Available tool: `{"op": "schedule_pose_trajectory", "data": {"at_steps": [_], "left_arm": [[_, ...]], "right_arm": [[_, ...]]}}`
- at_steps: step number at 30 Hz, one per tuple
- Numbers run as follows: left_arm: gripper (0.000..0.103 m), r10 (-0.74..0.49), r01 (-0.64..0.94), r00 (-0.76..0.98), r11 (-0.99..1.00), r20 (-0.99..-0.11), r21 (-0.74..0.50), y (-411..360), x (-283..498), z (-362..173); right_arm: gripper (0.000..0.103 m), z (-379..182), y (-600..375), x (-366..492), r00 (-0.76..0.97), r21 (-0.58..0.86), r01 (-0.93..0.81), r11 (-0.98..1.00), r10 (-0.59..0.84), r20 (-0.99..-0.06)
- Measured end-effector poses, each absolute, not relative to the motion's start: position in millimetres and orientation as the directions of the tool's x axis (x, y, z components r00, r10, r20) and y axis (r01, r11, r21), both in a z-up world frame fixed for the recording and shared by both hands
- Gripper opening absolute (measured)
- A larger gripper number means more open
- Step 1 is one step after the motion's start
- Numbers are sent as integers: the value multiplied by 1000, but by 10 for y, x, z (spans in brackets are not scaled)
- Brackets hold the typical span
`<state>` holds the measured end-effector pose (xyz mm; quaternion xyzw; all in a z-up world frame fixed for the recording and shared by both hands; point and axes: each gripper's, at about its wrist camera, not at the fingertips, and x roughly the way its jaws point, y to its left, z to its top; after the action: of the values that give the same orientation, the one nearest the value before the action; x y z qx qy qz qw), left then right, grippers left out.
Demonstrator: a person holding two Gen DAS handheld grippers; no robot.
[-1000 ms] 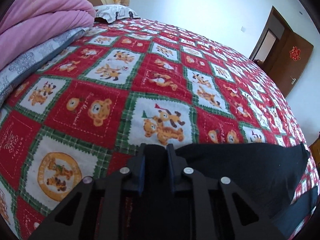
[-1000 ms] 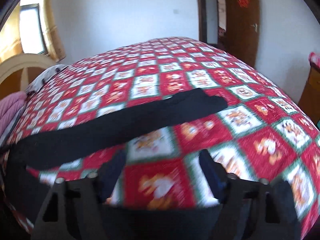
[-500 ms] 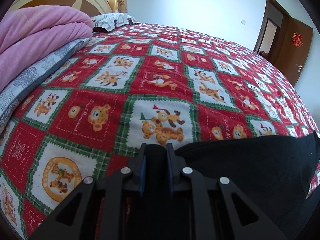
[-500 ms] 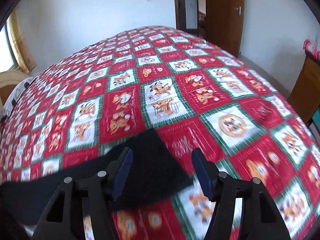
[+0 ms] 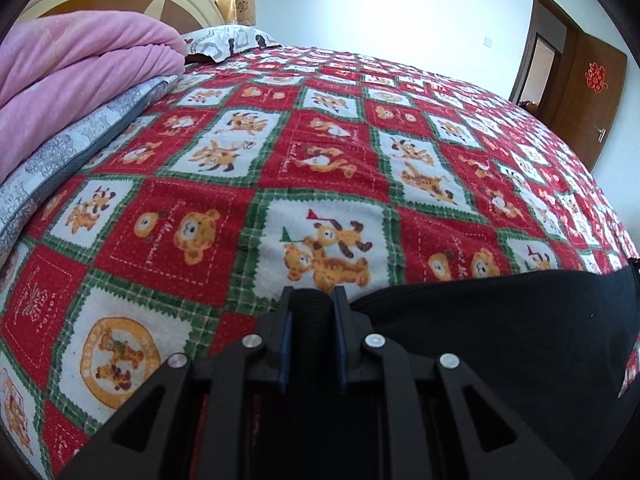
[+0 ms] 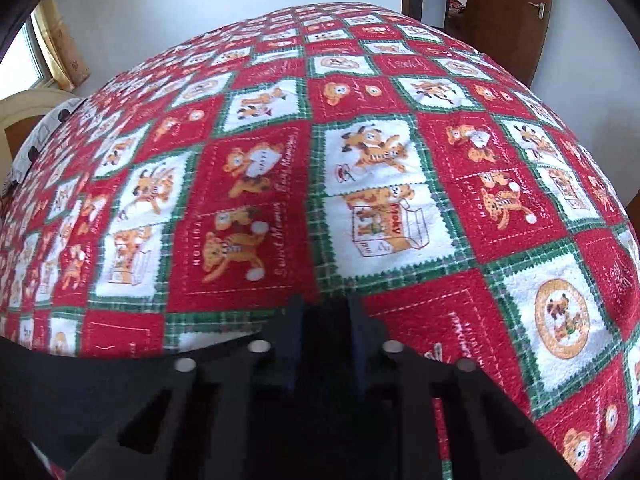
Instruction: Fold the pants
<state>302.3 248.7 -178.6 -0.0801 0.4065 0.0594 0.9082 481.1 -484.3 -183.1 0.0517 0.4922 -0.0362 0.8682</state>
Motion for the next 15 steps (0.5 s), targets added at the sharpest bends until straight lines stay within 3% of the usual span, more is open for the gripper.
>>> {"op": "schedule_pose_trajectory", "data": {"at_steps": [7, 15], "left_arm": [[12, 50, -150, 683, 986, -728, -73, 2441, 2992, -1652], [12, -15, -127, 807, 972, -590, -198, 2570, 2640, -1205]], "right_arm": [[8, -1414, -4707, 4529, 610, 45, 103, 994, -27, -792], [8, -593, -4749, 3819, 767, 71, 74, 995, -11, -641]]}}
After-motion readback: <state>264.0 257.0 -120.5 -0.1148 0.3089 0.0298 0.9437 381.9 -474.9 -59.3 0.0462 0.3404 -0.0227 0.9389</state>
